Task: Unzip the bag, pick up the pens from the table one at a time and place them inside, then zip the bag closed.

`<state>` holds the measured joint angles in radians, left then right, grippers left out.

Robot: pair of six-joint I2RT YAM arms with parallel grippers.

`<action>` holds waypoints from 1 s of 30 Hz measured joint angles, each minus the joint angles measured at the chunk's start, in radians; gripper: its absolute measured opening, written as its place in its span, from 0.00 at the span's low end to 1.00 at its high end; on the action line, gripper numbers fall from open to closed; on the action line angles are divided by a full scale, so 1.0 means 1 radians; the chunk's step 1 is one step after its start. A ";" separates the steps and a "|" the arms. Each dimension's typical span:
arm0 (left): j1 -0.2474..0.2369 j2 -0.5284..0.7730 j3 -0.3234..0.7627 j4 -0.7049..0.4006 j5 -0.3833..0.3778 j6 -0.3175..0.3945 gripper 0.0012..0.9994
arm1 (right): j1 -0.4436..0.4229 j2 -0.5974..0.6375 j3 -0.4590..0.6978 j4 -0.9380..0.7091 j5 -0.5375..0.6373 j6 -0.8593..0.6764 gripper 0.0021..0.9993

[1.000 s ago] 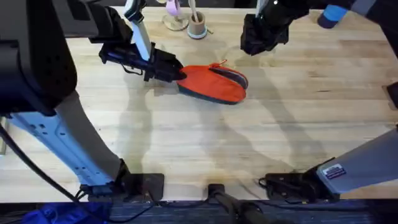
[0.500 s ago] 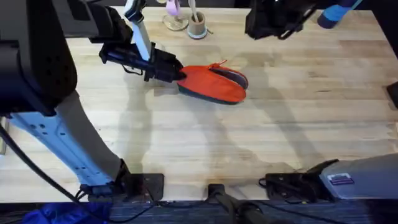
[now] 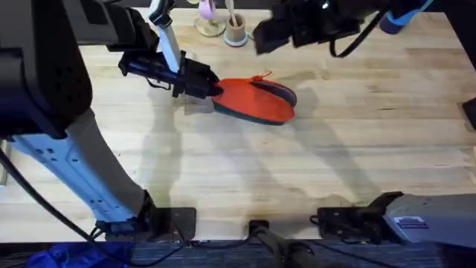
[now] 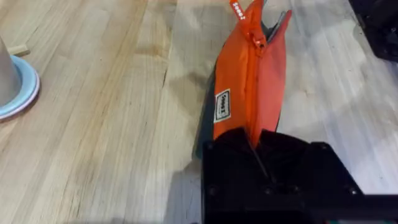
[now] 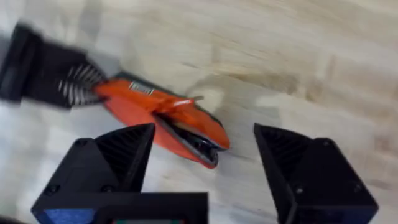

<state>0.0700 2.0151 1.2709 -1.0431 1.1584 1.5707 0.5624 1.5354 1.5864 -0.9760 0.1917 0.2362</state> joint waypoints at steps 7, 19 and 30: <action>0.000 0.000 0.000 0.000 0.000 0.000 0.04 | 0.084 0.000 0.000 -0.011 0.000 -0.236 1.00; 0.000 0.000 0.000 0.000 0.000 0.000 0.04 | 0.092 0.000 0.000 -0.025 -0.006 -0.494 1.00; 0.000 0.000 0.000 0.000 0.000 0.000 0.04 | 0.053 0.000 0.000 -0.049 -0.220 -0.560 1.00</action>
<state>0.0700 2.0151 1.2709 -1.0428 1.1584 1.5711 0.6159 1.5358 1.5864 -1.0252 -0.0278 -0.3234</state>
